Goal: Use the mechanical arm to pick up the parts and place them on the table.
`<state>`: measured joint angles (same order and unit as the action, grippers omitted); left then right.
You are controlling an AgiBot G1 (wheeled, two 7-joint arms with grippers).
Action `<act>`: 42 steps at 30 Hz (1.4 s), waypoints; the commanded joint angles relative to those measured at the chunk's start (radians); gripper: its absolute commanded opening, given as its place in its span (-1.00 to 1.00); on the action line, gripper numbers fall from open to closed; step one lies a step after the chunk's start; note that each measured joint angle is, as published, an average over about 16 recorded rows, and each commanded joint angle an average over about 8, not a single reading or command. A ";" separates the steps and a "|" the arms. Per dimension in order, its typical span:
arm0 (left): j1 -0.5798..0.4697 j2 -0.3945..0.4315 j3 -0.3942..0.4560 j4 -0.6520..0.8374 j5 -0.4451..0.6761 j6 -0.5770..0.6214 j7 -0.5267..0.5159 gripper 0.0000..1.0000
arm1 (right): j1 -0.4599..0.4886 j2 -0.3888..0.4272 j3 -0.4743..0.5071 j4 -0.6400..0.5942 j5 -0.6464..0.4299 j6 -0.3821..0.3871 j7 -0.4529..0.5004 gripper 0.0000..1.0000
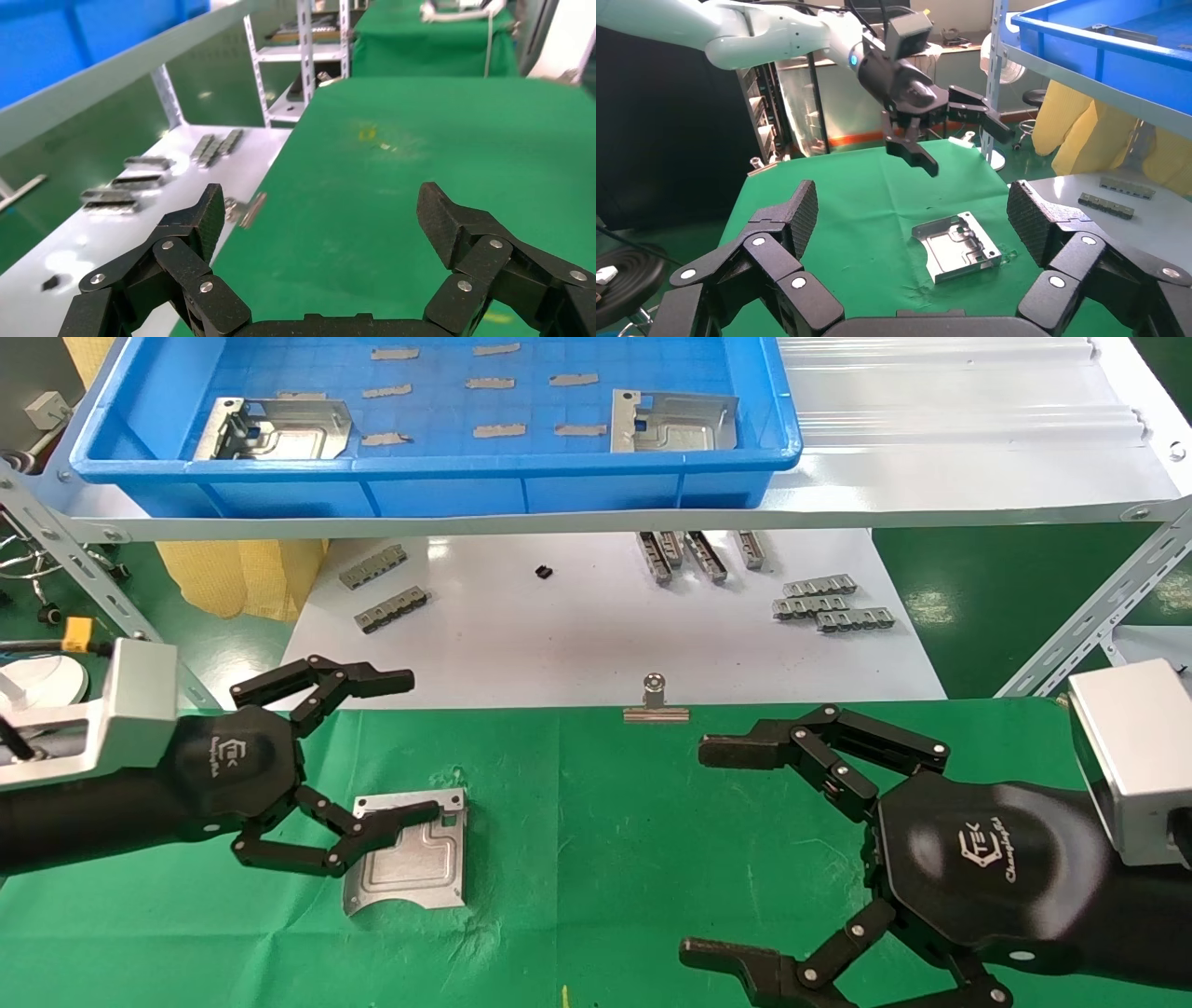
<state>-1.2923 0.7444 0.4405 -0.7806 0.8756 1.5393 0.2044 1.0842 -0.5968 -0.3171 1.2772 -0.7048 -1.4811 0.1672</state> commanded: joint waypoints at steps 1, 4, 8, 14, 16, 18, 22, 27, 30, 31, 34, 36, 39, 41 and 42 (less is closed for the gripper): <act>0.018 -0.011 -0.013 -0.041 -0.012 -0.004 -0.032 1.00 | 0.000 0.000 0.000 0.000 0.000 0.000 0.000 1.00; 0.045 -0.027 -0.033 -0.104 -0.030 -0.009 -0.081 1.00 | 0.000 0.000 0.000 0.000 0.000 0.000 0.000 1.00; 0.081 -0.050 -0.060 -0.187 -0.054 -0.016 -0.146 1.00 | 0.000 0.000 0.000 0.000 0.000 0.000 0.000 1.00; 0.135 -0.083 -0.100 -0.312 -0.090 -0.027 -0.243 1.00 | 0.000 0.000 0.000 0.000 0.000 0.000 0.000 1.00; 0.153 -0.094 -0.113 -0.354 -0.102 -0.031 -0.275 1.00 | 0.000 0.000 -0.001 0.000 0.000 0.000 0.000 1.00; 0.171 -0.105 -0.126 -0.396 -0.114 -0.034 -0.308 1.00 | 0.000 0.000 -0.001 0.000 0.000 0.000 0.000 1.00; 0.203 -0.124 -0.150 -0.469 -0.135 -0.040 -0.366 1.00 | 0.000 0.000 -0.001 0.000 0.001 0.000 0.000 1.00; 0.229 -0.140 -0.169 -0.530 -0.153 -0.045 -0.405 1.00 | 0.000 0.000 -0.001 0.000 0.001 0.001 0.000 1.00; 0.234 -0.143 -0.173 -0.541 -0.158 -0.046 -0.409 1.00 | 0.000 0.000 -0.001 0.000 0.001 0.001 0.000 1.00; 0.234 -0.143 -0.173 -0.539 -0.158 -0.047 -0.407 1.00 | 0.000 0.000 -0.001 0.000 0.001 0.001 0.000 1.00; 0.231 -0.141 -0.171 -0.531 -0.156 -0.047 -0.403 1.00 | 0.000 0.000 -0.001 0.000 0.001 0.001 0.000 1.00; 0.229 -0.140 -0.169 -0.527 -0.154 -0.046 -0.401 1.00 | 0.000 0.000 -0.001 0.000 0.001 0.001 0.000 1.00; 0.226 -0.138 -0.167 -0.521 -0.152 -0.046 -0.399 1.00 | 0.000 0.000 -0.001 0.000 0.001 0.001 0.000 1.00; 0.225 -0.137 -0.166 -0.518 -0.151 -0.046 -0.397 1.00 | 0.000 0.000 -0.001 0.000 0.001 0.001 0.000 1.00; 0.224 -0.137 -0.165 -0.516 -0.150 -0.045 -0.397 1.00 | 0.000 0.000 -0.001 0.000 0.001 0.001 0.000 1.00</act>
<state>-1.0678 0.6072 0.2747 -1.2977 0.7249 1.4938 -0.1926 1.0842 -0.5964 -0.3180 1.2769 -0.7039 -1.4804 0.1667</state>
